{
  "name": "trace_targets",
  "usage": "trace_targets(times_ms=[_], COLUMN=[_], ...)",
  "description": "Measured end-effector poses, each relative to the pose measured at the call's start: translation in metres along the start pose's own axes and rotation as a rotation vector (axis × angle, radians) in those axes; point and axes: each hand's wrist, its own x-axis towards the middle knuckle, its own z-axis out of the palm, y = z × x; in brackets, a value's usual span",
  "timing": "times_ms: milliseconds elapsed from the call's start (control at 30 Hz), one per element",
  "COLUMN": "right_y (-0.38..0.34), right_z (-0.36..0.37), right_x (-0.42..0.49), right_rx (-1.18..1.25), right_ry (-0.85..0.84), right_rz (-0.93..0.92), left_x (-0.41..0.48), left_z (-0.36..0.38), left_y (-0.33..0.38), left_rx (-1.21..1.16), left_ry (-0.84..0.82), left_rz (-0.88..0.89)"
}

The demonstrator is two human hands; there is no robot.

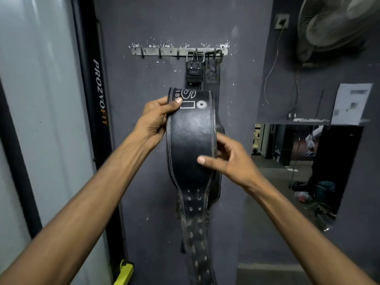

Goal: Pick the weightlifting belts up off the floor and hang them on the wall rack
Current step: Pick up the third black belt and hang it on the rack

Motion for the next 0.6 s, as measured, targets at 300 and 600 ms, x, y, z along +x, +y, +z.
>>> trace_targets(times_ms=[300, 600], right_y=[-0.034, -0.068], right_z=[0.003, 0.032], right_x=[0.043, 0.09], right_rx=[0.314, 0.476], right_ry=[0.023, 0.122], right_rz=[0.151, 0.125], left_x=[-0.013, -0.031], left_z=[-0.028, -0.06], left_y=[0.019, 0.029], left_rx=[0.104, 0.114], left_ry=[-0.086, -0.079], left_rz=[0.14, -0.007])
